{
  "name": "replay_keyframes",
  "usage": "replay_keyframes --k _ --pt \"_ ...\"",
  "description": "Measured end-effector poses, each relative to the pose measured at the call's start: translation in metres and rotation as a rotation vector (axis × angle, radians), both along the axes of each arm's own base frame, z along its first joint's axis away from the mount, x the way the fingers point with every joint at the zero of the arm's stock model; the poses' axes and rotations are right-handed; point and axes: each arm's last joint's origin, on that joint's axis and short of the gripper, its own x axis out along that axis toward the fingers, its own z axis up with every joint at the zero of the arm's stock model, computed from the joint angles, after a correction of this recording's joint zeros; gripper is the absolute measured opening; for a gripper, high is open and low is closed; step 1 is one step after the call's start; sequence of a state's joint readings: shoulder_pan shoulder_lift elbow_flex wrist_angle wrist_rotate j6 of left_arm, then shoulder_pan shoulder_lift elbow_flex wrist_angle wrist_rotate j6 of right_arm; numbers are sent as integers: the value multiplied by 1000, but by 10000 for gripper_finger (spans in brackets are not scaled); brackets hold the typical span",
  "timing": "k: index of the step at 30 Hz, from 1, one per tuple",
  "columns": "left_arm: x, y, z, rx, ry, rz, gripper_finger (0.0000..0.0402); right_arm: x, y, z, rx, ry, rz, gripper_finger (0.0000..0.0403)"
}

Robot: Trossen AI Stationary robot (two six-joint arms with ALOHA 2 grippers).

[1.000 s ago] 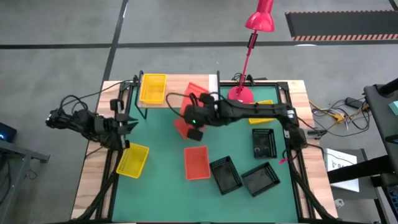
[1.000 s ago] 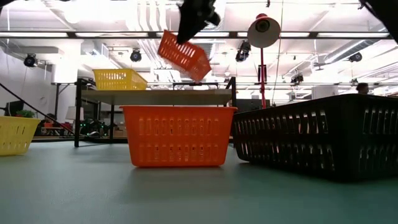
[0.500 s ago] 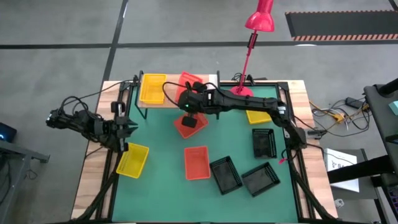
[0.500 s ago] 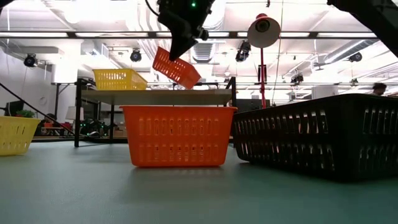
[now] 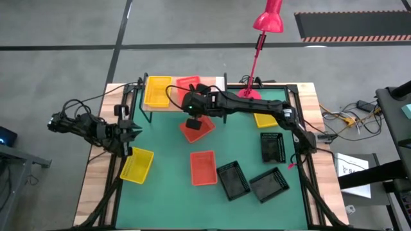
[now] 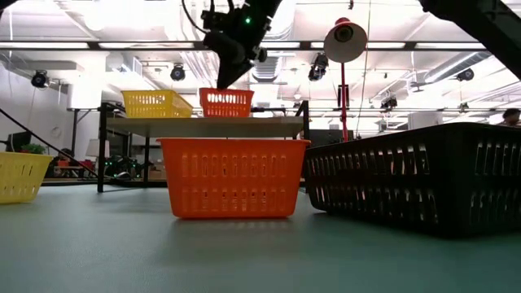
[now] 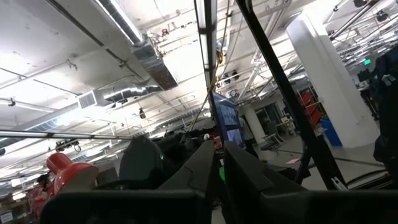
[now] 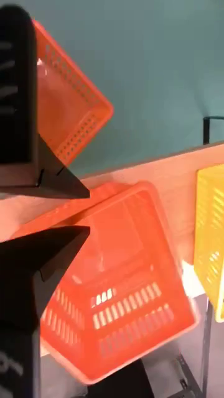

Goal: Stack baskets on shelf by color
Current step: Put the right orange bin on the shelf

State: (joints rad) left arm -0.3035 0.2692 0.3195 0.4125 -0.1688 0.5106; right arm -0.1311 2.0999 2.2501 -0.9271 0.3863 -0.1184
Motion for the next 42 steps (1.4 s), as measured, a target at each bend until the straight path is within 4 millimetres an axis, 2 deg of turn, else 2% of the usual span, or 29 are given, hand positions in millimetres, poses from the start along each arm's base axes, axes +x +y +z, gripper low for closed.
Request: replay_keyframes --k 5,11,15,18,21,26,29,33,42 --pt "-1 0 0 1 -3 1 17 1 -5 3 2 -40 -29 103" --pt "-1 0 0 2 -3 2 17 -12 0 27 2 -85 -30 119" --pt "-1 0 0 2 -2 2 17 -26 -1 49 4 -128 -50 115" --pt "-1 0 0 2 -3 2 17 -39 -14 55 -6 -90 -94 95" --pt "-1 0 0 1 -4 2 17 -48 -32 50 11 -25 -157 65" --pt "-1 0 0 1 -5 2 17 -51 -62 30 37 66 -223 15" --pt "-1 0 0 1 -6 2 17 -49 -74 17 87 84 -220 10" --pt "-1 0 0 1 -5 2 17 -43 -78 15 116 39 -200 9" --pt "-2 1 1 0 -8 2 17 -36 -69 13 151 7 -154 9"
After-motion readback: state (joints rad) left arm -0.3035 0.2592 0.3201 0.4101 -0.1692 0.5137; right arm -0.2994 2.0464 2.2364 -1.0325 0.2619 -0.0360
